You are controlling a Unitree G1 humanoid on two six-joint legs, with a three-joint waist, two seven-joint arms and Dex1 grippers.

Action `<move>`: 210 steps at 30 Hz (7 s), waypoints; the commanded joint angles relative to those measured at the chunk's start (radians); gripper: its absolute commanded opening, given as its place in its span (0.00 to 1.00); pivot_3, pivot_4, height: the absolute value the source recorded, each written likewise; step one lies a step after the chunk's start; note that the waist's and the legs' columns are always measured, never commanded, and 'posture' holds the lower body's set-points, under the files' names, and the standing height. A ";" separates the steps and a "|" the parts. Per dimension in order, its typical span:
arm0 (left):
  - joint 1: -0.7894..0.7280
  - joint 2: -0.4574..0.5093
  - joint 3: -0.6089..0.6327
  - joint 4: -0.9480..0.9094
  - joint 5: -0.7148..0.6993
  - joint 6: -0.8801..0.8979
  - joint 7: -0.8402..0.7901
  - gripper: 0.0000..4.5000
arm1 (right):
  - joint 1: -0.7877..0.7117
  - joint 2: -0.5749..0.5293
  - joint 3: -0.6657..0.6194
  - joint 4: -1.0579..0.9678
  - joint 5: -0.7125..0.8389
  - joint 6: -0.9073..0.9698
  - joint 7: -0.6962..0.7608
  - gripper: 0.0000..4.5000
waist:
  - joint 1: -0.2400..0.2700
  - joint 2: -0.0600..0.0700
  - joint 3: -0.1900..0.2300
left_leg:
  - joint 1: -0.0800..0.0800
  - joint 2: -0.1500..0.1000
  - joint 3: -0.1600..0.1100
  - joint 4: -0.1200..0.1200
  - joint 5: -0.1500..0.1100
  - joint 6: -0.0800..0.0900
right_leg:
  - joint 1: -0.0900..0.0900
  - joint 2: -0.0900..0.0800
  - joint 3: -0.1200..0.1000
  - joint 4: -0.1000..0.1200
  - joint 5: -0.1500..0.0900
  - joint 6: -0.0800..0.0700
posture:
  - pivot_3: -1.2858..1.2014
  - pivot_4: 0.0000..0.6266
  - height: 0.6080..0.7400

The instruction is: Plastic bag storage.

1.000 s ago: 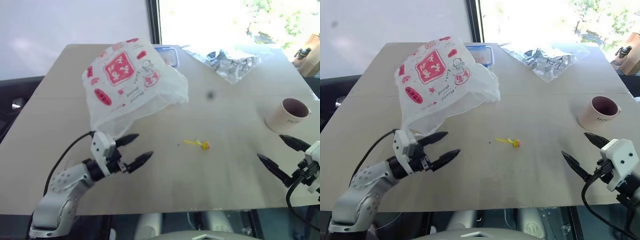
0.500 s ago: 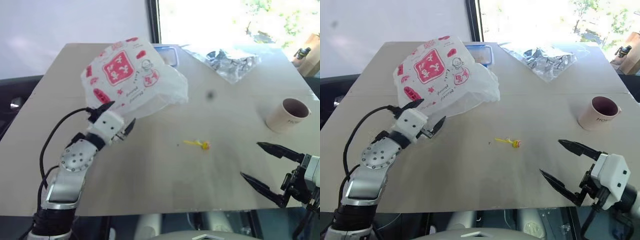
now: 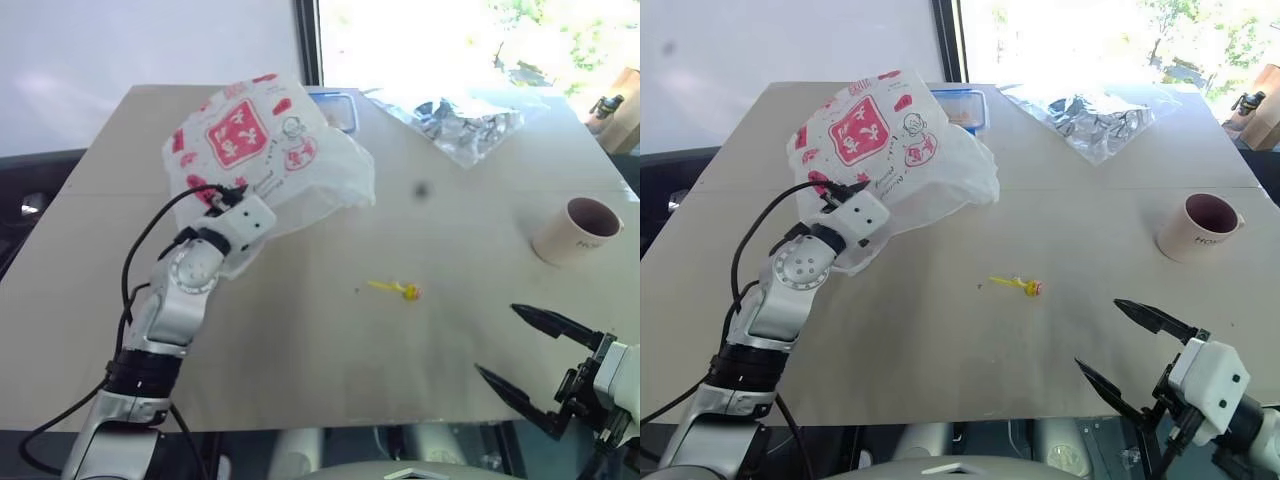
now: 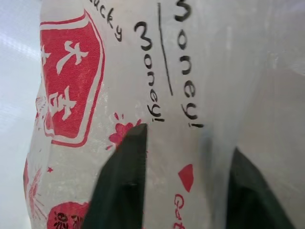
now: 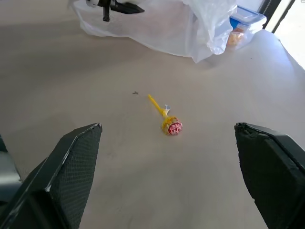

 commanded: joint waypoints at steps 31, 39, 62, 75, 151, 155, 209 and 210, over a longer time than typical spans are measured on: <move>-0.250 -0.016 0.210 -0.410 -0.507 0.559 -0.145 0.00 | -0.774 0.026 0.615 0.403 -0.299 0.518 -0.283 0.16 | -0.005 -0.002 0.002 | -0.001 -0.002 -0.004 0.003 0.002 -0.003 | -0.002 0.001 -0.003 0.006 0.000 0.000 | 0.52 0.24 1.00; -0.299 -0.048 0.257 -0.464 -0.682 0.718 -0.178 0.00 | -0.790 0.026 0.595 0.297 -0.223 0.554 -0.252 0.01 | -0.005 -0.002 0.002 | -0.002 -0.001 -0.004 0.003 0.002 -0.003 | -0.002 0.001 -0.003 0.006 0.000 0.000 | 0.52 0.24 1.00; -0.271 -0.014 0.243 -0.479 -0.718 0.757 -0.116 0.00 | -0.968 -0.089 0.778 0.552 -0.438 0.322 -0.208 0.60 | -0.005 -0.002 0.002 | -0.002 -0.001 -0.004 0.003 0.002 -0.003 | -0.002 0.001 -0.003 0.005 0.000 0.000 | 0.52 0.24 1.00; -0.258 -0.021 0.248 -0.489 -0.720 0.748 -0.094 0.00 | -0.996 -0.123 0.775 0.595 -0.469 0.269 -0.139 0.42 | -0.004 -0.002 0.002 | -0.002 -0.001 -0.004 0.003 0.003 -0.005 | -0.001 0.001 -0.003 0.005 0.000 0.000 | 0.52 0.24 1.00; -0.355 -0.052 0.144 -0.320 -1.227 0.813 0.163 0.00 | -1.284 -0.117 0.279 0.079 0.032 0.830 -0.233 0.99 | 0.000 -0.005 0.005 | -0.018 -0.001 -0.004 0.003 0.006 -0.010 | -0.018 0.000 -0.003 0.006 0.000 0.000 | 0.52 0.24 1.00; -0.393 -0.075 0.144 -0.300 -1.175 0.770 0.129 0.00 | -1.161 -0.391 0.121 0.081 -0.025 0.961 -0.213 0.99 | 0.006 -0.004 0.005 | -0.018 -0.002 -0.003 0.003 0.006 -0.010 | -0.018 -0.001 -0.002 0.006 0.000 0.000 | 0.52 0.24 1.00; -0.364 -0.132 0.218 -0.428 -1.161 0.867 -0.007 0.00 | -1.698 0.411 0.725 1.206 -0.281 0.269 -0.476 0.63 | -0.007 -0.004 0.005 | -0.019 -0.006 -0.005 0.008 0.007 -0.009 | -0.019 -0.001 -0.003 0.008 0.000 0.000 | 0.52 0.24 1.00; -0.355 -0.130 0.220 -0.428 -1.151 0.865 -0.003 0.00 | -1.676 0.401 0.730 1.170 -0.290 0.273 -0.467 0.73 | -0.006 -0.004 0.005 | -0.019 -0.005 -0.005 0.008 0.007 -0.009 | -0.019 -0.001 -0.003 0.008 0.000 0.000 | 0.52 0.24 1.00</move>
